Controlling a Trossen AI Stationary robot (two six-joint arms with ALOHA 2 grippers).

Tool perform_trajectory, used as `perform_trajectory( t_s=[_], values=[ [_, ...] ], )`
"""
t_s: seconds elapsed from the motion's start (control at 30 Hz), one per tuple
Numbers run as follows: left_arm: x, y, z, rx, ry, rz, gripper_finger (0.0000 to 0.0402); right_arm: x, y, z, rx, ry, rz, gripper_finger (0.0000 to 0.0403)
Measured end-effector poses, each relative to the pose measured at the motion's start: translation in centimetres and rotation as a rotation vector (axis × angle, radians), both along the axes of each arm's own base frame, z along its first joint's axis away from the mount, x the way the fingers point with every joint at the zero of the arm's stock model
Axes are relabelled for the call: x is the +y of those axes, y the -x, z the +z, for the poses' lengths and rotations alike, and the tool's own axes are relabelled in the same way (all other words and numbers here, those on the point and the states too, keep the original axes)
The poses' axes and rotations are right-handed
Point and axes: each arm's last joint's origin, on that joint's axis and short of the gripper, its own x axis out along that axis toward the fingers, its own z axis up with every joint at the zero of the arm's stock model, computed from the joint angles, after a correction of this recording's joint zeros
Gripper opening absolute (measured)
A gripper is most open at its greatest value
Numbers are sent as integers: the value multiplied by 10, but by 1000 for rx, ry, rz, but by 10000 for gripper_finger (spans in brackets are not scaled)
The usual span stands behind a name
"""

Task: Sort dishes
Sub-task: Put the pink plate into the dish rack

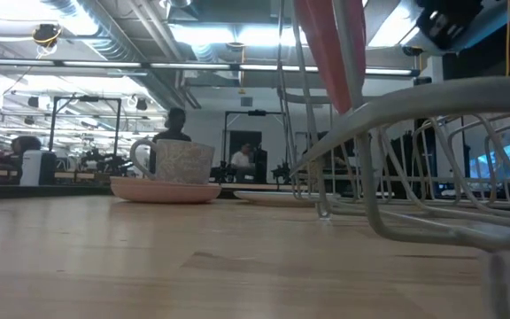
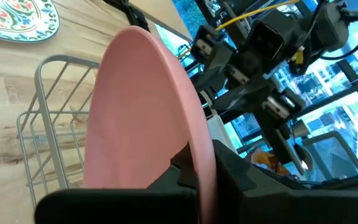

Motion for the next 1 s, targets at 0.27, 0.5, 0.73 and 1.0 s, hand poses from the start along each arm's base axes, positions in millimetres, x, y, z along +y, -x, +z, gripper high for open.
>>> perform_trajectory(
  t_s=[0.27, 0.5, 0.73, 1.0],
  values=[
    [3, -3, 0, 20, -10, -16, 10, 18, -38, -24, -15, -25, 32, 143],
    [3, -3, -1, 39, -20, -39, 10, 28, -58, -51, 34, -16, 44, 143],
    [1, -3, -2, 53, -2, -79, 10, 33, -70, -60, -7, -34, 55, 143],
    [1, -3, -1, 73, -35, -96, 10, 29, -74, -62, -12, -29, 35, 143]
  ],
)
